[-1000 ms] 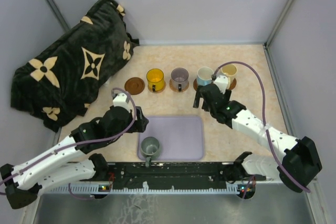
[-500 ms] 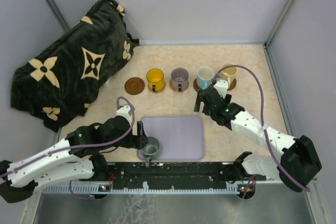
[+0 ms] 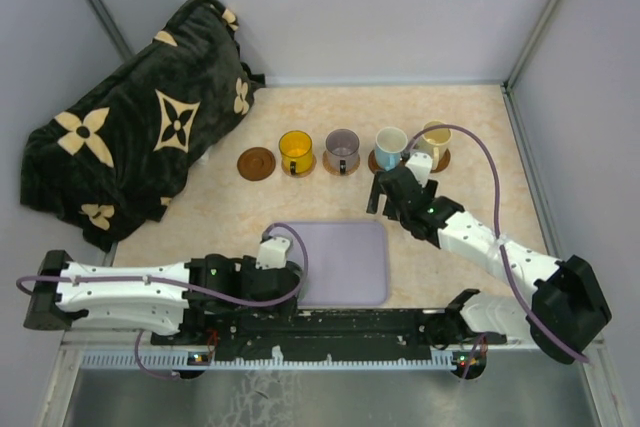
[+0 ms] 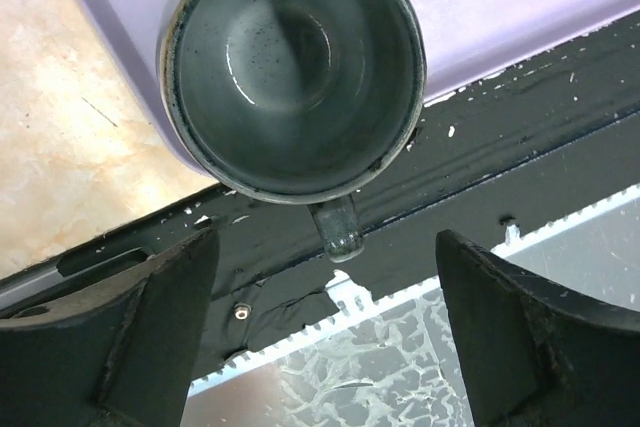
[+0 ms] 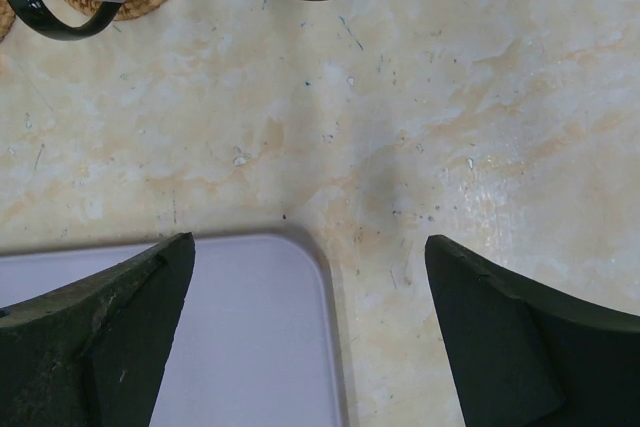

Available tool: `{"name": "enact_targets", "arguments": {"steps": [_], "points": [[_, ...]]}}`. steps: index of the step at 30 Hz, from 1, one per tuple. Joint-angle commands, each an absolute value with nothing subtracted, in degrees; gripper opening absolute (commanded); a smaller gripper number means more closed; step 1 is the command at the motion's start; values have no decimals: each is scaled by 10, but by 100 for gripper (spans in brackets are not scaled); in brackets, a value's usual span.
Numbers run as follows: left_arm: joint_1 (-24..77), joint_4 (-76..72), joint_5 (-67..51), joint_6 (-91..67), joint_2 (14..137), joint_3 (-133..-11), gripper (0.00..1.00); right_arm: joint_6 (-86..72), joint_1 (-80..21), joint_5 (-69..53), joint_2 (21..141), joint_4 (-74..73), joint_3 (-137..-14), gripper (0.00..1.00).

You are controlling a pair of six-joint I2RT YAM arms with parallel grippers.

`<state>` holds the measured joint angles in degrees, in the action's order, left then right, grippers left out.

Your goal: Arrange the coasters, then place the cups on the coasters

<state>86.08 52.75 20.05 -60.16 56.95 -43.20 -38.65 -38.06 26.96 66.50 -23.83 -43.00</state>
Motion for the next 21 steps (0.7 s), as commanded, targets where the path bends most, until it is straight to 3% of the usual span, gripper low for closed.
{"name": "enact_targets", "arguments": {"steps": [1, 7, 21], "points": [[868, 525, 227, -643, 584, -428, 94, -393, -379, 258, 661, -203, -421, 98], [868, 494, 242, -646, 602, -408, 87, -397, -378, 250, 651, -196, -406, 98], [868, 449, 267, -659, 597, -365, 47, -403, -378, 238, 649, -189, -399, 97]]}}
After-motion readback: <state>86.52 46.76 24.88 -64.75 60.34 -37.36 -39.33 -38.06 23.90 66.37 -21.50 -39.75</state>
